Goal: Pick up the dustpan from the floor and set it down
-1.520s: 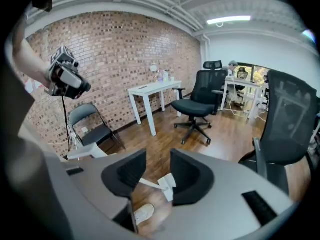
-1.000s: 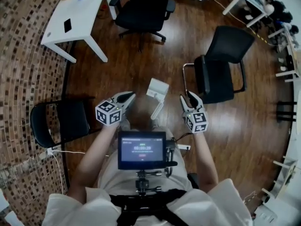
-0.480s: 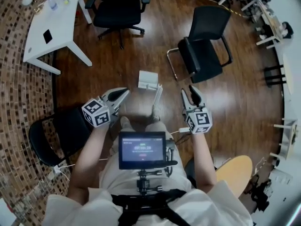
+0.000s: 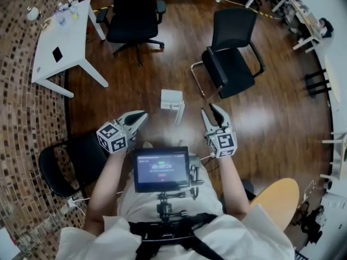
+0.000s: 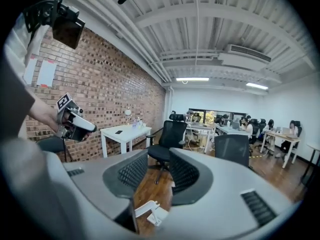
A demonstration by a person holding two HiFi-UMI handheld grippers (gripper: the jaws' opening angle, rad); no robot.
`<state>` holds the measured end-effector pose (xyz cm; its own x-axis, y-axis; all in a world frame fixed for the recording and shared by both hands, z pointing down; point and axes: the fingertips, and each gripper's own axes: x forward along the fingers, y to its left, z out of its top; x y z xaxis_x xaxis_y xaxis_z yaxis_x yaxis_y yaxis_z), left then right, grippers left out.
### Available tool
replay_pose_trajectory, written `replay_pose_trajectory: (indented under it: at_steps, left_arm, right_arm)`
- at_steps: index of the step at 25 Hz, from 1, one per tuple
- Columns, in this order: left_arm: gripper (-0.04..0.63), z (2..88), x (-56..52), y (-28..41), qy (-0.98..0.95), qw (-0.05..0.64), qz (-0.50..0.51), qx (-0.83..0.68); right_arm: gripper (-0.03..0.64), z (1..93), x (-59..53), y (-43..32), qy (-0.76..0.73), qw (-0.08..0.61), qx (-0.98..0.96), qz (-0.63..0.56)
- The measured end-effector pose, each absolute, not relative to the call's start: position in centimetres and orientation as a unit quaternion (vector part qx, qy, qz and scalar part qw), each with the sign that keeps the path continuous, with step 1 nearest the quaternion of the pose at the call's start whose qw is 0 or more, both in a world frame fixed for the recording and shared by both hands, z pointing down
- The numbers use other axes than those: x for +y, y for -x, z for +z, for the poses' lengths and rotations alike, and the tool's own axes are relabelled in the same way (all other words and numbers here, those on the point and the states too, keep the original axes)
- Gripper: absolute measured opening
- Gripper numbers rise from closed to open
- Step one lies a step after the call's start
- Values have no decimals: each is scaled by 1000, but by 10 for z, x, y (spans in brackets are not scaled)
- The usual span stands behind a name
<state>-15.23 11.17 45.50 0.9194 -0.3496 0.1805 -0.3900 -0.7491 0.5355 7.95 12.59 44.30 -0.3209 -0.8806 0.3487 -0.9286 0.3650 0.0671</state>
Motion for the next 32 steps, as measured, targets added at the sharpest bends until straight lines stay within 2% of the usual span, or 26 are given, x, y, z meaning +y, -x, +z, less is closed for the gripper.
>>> replay_pose_trajectory:
  at_steps: [12,19,32]
  left_arm:
    - [3,475,112,138,-884,296,36,-360]
    - [3,482,132,112,-866,307,25,-395]
    - [3,495,173,83,-838,335,13,-430]
  right_arm:
    - [163,486,139,-129,-500,198,-836,105]
    - [160,498,146,-149,-474,200,-852,99]
    - [158,499,179,-139,-400,194,-891,84]
